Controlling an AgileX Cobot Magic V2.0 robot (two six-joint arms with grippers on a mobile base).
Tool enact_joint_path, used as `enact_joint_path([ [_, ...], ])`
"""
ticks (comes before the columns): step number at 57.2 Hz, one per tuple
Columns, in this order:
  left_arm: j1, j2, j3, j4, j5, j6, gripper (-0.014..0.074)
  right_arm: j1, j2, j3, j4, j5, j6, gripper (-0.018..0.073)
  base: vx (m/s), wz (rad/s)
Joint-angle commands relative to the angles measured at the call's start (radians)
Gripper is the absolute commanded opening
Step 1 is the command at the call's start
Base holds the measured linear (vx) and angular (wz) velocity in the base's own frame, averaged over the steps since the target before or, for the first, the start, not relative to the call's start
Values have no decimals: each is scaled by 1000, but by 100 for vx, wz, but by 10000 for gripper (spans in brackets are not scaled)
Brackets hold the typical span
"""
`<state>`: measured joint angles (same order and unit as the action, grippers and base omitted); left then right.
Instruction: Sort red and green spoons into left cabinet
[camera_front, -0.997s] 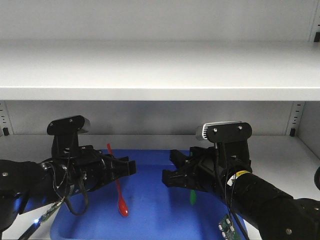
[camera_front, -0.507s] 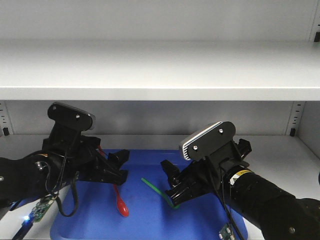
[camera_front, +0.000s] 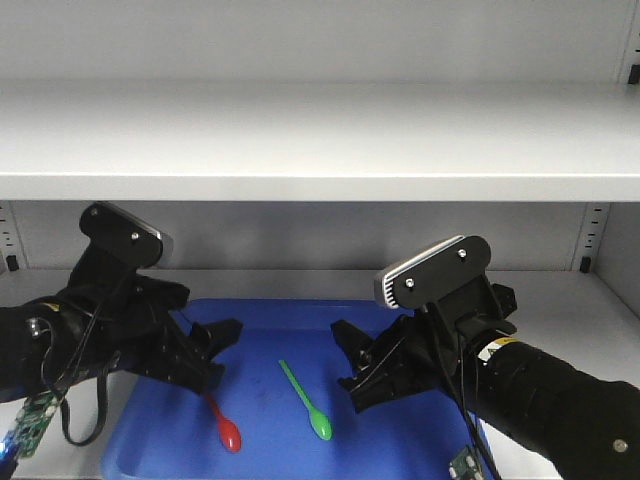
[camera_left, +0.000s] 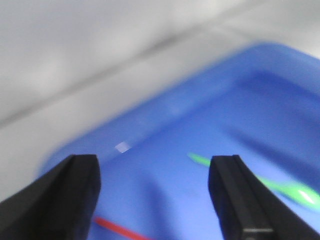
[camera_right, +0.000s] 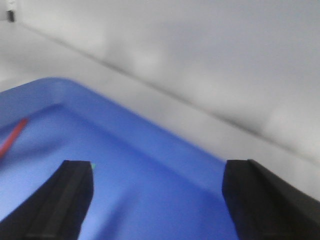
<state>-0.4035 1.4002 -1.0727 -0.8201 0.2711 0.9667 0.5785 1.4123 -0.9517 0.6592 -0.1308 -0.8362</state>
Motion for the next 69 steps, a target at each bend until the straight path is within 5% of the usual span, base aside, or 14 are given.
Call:
enact_joint_path([
  [1,11,-39,-34,-1,60,-20,454,-3,-51,-37,0,26,-9,485,0,0],
  [12,12,-65,-34,209,226,-232,-13,-3,-97,-36,-2,196,-7,84,0,0],
  [15,12,-81,-34,267,249,-293,-9,-3,-111,-36,-2,237,-5,-15,0,0],
  [24,12,-158,-25,364,299,-432,-1,-3,-161,-34,-5,334,47,-2,0,0],
  [45,12,-523,280,314,169,-453,-1,-3,-294,-28,-9,405,148,-1,0,0],
  [55,12,-722,429,332,111,-529,-1,-3,-362,94,2,258,200,-1,0,0],
  [69,12,-872,541,354,73,-532,-1,-3,-413,196,26,131,213,-1,0,0],
])
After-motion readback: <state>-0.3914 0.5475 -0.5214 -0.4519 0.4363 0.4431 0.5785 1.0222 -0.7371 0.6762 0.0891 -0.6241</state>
